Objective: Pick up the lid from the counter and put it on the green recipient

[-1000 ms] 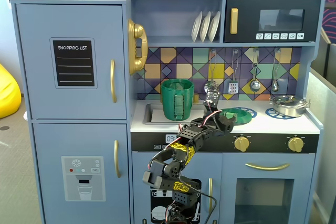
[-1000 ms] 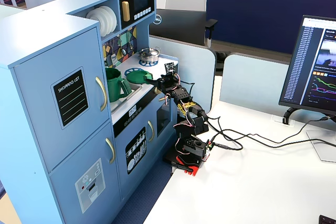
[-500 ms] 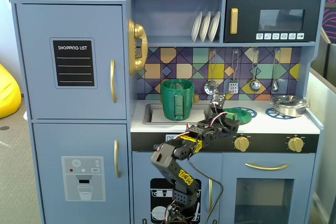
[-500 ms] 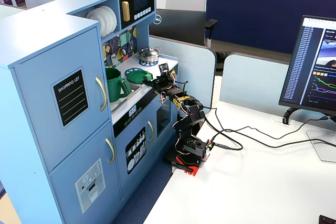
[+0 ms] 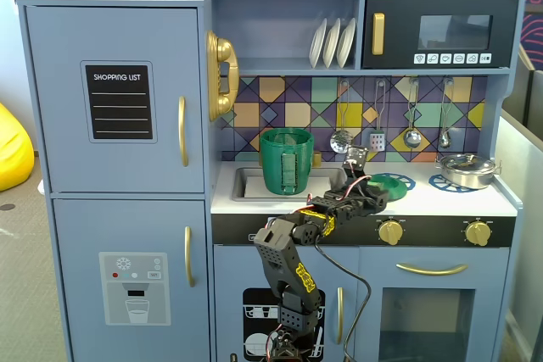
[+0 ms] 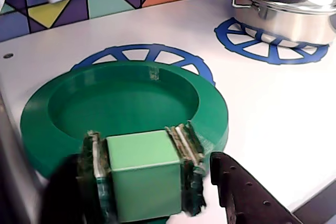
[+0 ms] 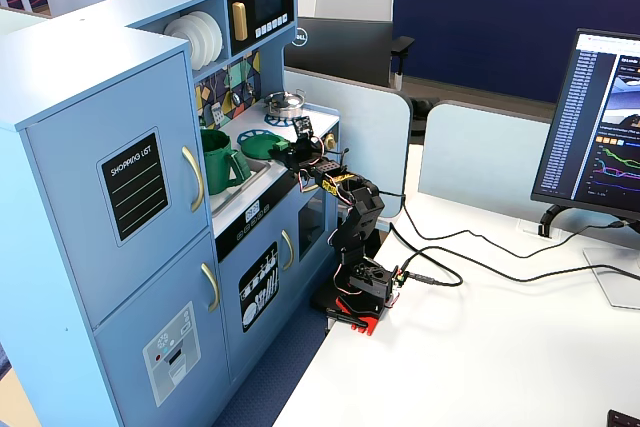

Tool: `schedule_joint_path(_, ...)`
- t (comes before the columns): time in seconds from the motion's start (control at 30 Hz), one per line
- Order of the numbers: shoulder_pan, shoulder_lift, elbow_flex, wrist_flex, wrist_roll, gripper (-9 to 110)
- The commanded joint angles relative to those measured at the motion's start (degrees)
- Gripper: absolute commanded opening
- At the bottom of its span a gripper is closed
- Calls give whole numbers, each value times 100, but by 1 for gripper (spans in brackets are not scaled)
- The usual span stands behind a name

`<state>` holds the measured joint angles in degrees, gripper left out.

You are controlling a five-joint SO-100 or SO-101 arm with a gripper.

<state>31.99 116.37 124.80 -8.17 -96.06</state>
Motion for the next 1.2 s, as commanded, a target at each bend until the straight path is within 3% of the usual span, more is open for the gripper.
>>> schedule_joint_path(0.0,-176,70,-352,-360,-132,0)
schedule_joint_path(0.2,-360,316,-896,-193,-79,0)
schedule_joint_path(0.67,-1424,448,-4438,2707,105,0)
schedule_joint_path(1.17,-2821,668,-4667,3946,193,0)
